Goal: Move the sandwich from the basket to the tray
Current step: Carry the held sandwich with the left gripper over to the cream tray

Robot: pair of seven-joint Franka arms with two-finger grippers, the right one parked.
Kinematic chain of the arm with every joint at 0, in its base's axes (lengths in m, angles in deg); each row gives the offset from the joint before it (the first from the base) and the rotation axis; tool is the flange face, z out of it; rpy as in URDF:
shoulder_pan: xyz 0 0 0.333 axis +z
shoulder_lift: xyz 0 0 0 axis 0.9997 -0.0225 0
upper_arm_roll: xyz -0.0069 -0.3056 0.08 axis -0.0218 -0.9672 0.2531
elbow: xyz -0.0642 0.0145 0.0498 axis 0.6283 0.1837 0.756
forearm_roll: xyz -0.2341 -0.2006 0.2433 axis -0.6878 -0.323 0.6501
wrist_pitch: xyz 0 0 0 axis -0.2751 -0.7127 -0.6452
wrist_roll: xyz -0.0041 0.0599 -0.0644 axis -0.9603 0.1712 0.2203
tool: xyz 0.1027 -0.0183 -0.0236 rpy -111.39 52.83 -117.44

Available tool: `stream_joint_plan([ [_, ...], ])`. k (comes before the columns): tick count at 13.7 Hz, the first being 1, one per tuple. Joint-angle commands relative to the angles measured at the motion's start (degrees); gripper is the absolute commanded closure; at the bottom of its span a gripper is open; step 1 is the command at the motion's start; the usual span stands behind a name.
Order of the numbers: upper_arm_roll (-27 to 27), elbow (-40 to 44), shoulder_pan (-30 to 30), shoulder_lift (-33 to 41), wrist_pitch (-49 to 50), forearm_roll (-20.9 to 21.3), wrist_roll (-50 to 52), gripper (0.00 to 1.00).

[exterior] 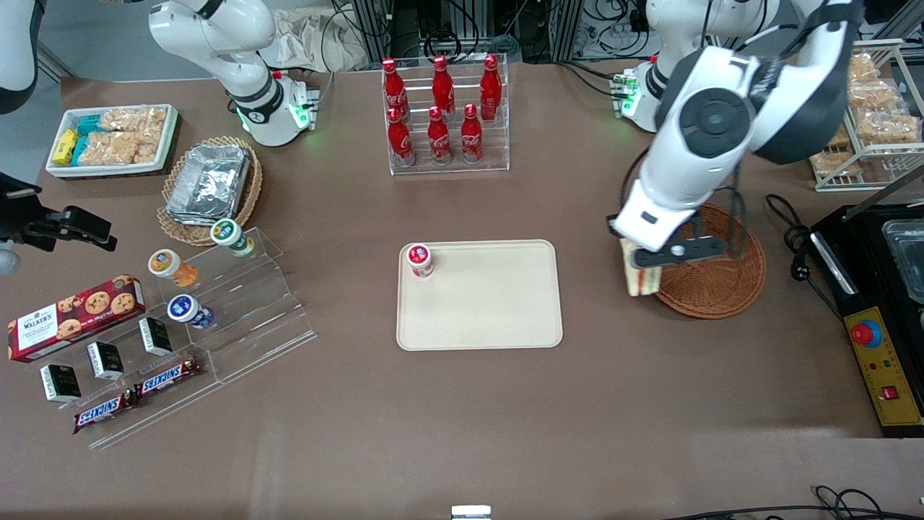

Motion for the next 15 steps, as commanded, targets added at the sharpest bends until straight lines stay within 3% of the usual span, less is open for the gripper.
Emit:
stream_joint_plan([
  [1,-2.82,3.34,-0.48,-4.81,-0.35,1.03,0.87,1.00],
  [4,-3.10,3.43,-3.73,-8.33,-3.00,1.38,0.96,1.00],
  [9,-3.10,3.08,-8.65,-15.35,-9.05,7.53,5.68,1.00],
  [15,-3.01,2.82,-9.45,-23.27,-16.43,10.26,7.37,1.00],
])
